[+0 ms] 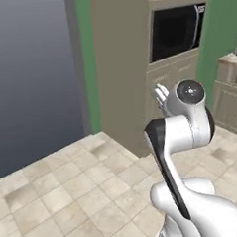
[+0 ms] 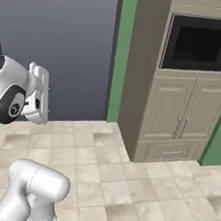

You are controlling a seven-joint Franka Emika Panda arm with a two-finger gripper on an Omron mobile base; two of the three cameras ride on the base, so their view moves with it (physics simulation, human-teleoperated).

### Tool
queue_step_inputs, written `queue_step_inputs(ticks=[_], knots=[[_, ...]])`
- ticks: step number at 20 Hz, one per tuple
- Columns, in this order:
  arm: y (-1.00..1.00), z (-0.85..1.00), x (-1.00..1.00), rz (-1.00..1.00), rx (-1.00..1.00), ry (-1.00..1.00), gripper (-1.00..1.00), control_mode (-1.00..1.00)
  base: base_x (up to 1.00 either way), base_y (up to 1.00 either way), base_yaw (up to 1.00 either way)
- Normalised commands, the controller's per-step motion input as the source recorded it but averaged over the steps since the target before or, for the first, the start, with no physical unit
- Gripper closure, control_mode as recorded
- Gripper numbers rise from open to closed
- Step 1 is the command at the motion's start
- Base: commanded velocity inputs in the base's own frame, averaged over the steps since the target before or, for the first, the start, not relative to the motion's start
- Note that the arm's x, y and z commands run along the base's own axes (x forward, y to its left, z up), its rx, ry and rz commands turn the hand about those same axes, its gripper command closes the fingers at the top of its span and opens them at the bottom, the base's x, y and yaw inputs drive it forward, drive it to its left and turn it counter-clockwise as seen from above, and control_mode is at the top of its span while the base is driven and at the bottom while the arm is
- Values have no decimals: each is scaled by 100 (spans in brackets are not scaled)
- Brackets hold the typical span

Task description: Place one carrot and one steak in each tupperware on the nearby counter, to pack two identical lunches.

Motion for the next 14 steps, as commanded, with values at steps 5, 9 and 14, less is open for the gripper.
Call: queue_step_inputs(ticks=[5,9,14], knots=[[0,0,0,0,0,0,-100,100,-99,-8,63],[0,0,0,0,0,0,-100,100,-96,3,37],[0,0,0,0,0,0,-100,100,-100,14,0]])
